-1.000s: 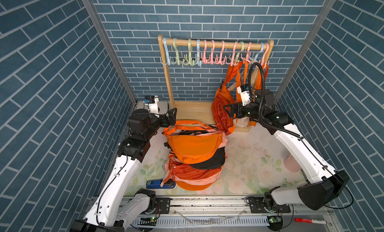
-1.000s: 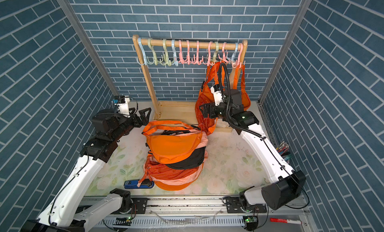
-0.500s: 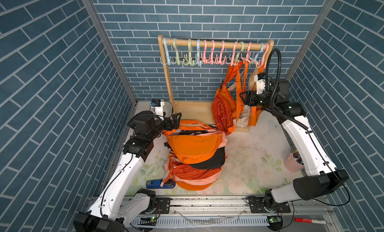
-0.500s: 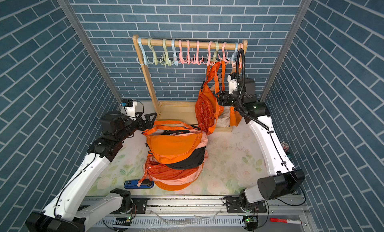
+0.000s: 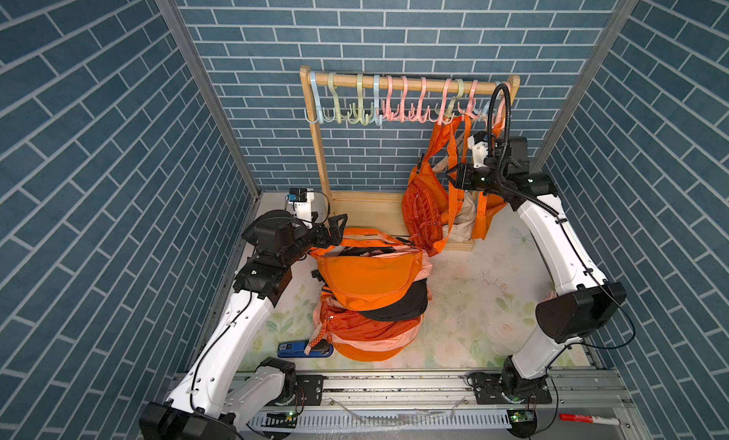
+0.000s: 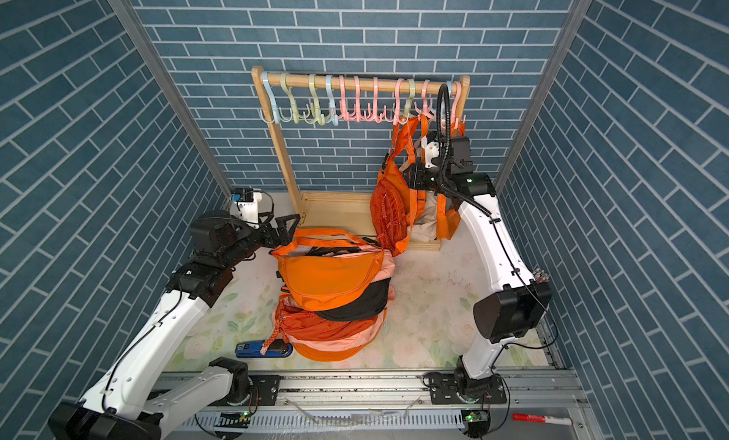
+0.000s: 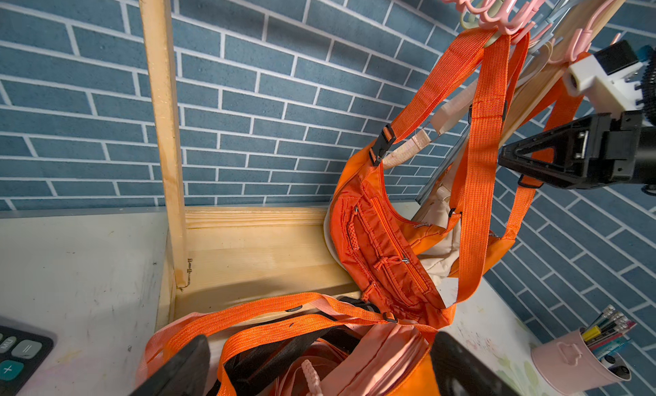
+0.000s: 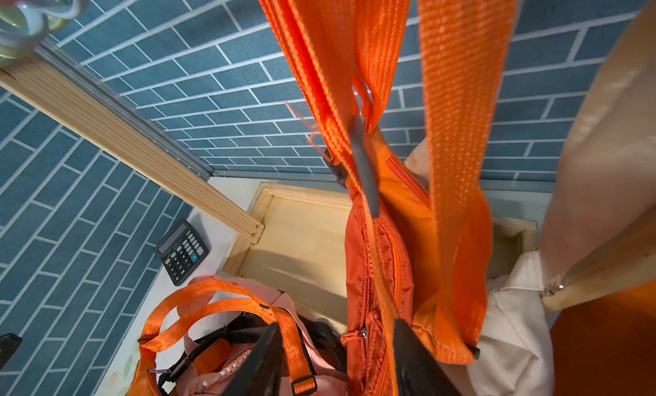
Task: Take the bag off the hook
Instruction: Pick up the bag from the hook.
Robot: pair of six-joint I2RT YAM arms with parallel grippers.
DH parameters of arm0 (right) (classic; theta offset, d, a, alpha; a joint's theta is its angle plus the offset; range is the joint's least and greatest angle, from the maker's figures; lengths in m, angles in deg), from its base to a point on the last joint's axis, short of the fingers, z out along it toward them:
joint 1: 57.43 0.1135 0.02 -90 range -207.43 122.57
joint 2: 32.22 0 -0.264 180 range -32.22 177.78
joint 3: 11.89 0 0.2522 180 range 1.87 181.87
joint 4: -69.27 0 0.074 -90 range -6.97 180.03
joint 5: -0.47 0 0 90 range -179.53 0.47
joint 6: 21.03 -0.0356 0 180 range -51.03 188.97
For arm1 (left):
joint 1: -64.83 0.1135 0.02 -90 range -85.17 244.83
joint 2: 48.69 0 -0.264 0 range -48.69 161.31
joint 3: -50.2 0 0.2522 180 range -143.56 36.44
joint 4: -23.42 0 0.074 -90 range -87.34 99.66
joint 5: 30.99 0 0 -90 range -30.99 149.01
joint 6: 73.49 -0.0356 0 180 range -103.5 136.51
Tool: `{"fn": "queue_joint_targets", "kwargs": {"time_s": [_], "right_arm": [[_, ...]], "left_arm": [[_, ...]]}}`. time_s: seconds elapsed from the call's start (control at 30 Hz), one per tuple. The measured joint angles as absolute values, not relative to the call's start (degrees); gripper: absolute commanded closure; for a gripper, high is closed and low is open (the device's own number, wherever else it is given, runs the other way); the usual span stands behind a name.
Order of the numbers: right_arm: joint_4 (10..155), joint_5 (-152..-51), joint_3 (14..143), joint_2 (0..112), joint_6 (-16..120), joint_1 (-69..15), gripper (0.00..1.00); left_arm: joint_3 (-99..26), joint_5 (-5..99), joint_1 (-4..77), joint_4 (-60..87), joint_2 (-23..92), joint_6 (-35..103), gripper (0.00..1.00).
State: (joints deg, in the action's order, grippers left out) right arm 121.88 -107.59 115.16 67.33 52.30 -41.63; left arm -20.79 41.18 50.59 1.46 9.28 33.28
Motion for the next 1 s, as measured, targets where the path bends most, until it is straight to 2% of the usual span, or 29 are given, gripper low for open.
{"fn": "queue_joint_targets", "kwargs": {"time_s": [0.33,0.73,0.83,1.0], "right_arm": [[124.7,-108.1,121.7,72.7,52.4,-41.8,0.53],[125.8,-105.1,120.4,72.6,53.9,-41.9,0.54],[125.8,-105.4,119.9,72.6,53.8,-41.9,0.63],[124.9,-106.7,119.9,72.6,53.5,-41.9,0.93]], "left_arm": [[-20.8,40.9,50.6,1.5,9.3,33.3,0.02],[-20.8,40.7,50.6,1.5,9.7,33.5,0.02],[-20.8,40.7,50.6,1.5,10.0,33.5,0.02],[-20.7,40.7,50.6,1.5,10.2,33.5,0.02]]}}
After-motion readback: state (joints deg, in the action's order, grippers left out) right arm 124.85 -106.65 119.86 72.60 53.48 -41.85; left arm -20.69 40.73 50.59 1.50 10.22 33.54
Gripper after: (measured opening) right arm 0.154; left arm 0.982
